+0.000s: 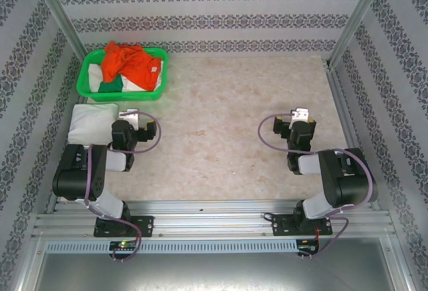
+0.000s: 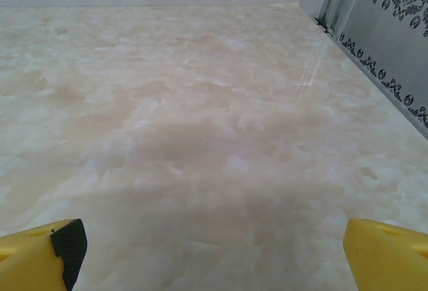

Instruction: Fold and stack the t-shirts

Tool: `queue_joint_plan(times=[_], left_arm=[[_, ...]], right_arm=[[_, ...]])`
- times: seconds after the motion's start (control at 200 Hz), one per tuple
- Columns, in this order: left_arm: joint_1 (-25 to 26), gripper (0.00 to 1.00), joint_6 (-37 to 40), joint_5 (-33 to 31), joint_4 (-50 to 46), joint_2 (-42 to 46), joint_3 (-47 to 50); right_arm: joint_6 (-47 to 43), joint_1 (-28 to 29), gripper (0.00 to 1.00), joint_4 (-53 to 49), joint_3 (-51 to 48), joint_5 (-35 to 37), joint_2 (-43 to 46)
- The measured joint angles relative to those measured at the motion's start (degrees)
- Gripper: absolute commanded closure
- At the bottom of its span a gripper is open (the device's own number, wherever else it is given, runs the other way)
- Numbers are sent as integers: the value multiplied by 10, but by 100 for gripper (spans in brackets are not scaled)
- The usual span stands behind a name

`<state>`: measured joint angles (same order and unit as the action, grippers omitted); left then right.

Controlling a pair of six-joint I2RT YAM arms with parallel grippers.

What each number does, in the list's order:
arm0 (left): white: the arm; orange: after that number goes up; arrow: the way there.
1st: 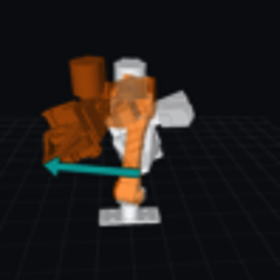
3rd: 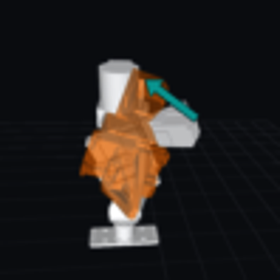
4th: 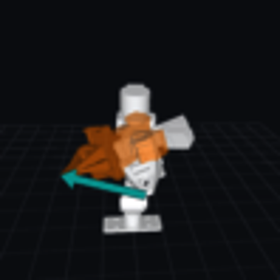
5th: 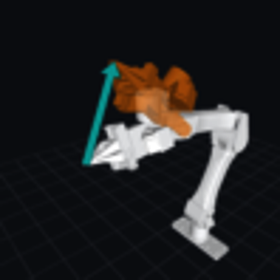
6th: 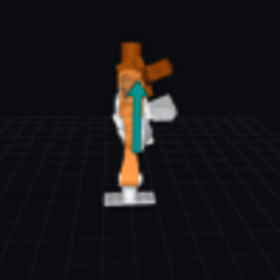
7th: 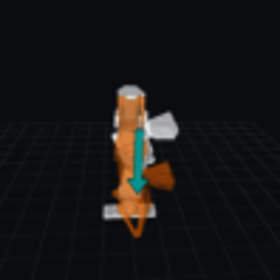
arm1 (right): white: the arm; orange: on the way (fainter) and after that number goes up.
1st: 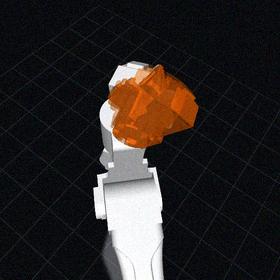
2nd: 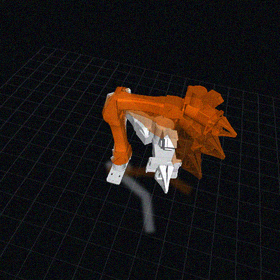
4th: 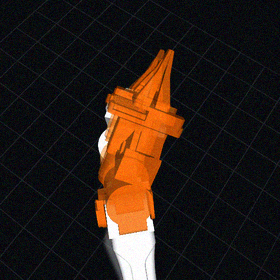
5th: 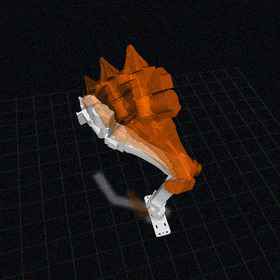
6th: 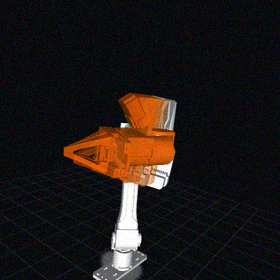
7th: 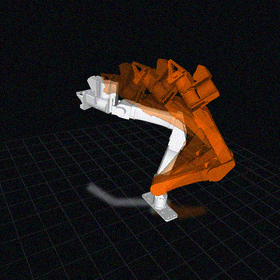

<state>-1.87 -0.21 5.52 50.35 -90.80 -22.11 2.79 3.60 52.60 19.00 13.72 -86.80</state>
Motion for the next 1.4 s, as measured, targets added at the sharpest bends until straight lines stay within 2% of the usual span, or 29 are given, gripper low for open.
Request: queue_joint_plan(times=[0.315, 0.445, 0.629, 0.774, 0.884, 1.054, 1.224, 1.399], left_arm=[[4, 0, 0, -32, 22, 2, 9], [27, 0, 3, -59, 19, 61, 43], [61, 0, 28, -79, -74, 216, 14], [68, 0, 28, -92, -161, 231, -78], [71, 0, 6, -114, -211, 186, -159], [71, 0, -69, -163, -319, 56, -318], [71, 0, -121, -182, -459, -89, -508], [71, 0, -162, -176, -584, -216, -671]], right_arm=[[-1, 0, 2, 2, -2, -1, 8], [-7, 0, 2, -8, -17, -15, 66], [-17, 1, 2, -66, -17, -46, 187], [-11, 4, 2, -161, 29, -89, 234], [3, 24, 2, -216, 75, -133, 236], [14, 85, 2, -283, 143, -168, 214], [68, 130, 2, -393, 247, -148, 158], [89, 158, 2, -445, 270, -124, 141]])
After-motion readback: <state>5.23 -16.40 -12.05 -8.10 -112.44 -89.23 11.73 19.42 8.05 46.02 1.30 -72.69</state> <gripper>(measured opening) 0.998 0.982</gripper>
